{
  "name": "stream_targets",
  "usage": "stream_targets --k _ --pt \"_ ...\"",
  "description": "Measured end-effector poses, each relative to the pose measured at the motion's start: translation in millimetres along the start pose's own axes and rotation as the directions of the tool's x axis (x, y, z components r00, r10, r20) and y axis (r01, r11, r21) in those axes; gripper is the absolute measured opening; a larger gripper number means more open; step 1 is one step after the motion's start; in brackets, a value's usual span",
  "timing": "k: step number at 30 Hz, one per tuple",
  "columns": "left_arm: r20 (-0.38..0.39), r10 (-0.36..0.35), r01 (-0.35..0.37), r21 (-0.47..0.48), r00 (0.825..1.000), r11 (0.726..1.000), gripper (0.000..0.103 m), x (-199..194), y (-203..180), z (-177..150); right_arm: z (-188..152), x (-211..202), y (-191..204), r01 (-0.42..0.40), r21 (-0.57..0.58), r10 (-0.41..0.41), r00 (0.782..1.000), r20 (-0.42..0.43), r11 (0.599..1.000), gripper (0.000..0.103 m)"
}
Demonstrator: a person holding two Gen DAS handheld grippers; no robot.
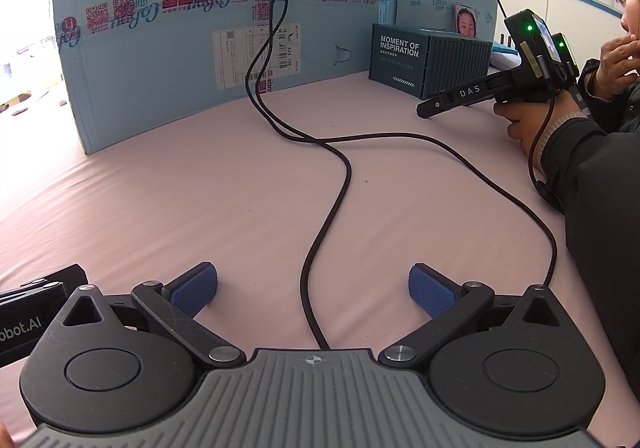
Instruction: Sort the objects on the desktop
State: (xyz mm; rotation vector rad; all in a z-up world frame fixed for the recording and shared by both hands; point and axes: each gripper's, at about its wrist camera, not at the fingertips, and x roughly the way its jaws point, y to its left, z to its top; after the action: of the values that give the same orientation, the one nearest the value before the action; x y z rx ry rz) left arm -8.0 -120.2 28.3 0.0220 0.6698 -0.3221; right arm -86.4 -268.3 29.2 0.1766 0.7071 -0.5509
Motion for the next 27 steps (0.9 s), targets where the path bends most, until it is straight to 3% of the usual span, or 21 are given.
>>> stream_targets --k 27 --pt "0.000 0.001 -0.001 0.001 1.000 1.000 0.103 -0.6 -0.9 -0.1 1.1 2.4 -2.2 -0.002 -0.003 0.002 1.000 0.009 1.000 0.103"
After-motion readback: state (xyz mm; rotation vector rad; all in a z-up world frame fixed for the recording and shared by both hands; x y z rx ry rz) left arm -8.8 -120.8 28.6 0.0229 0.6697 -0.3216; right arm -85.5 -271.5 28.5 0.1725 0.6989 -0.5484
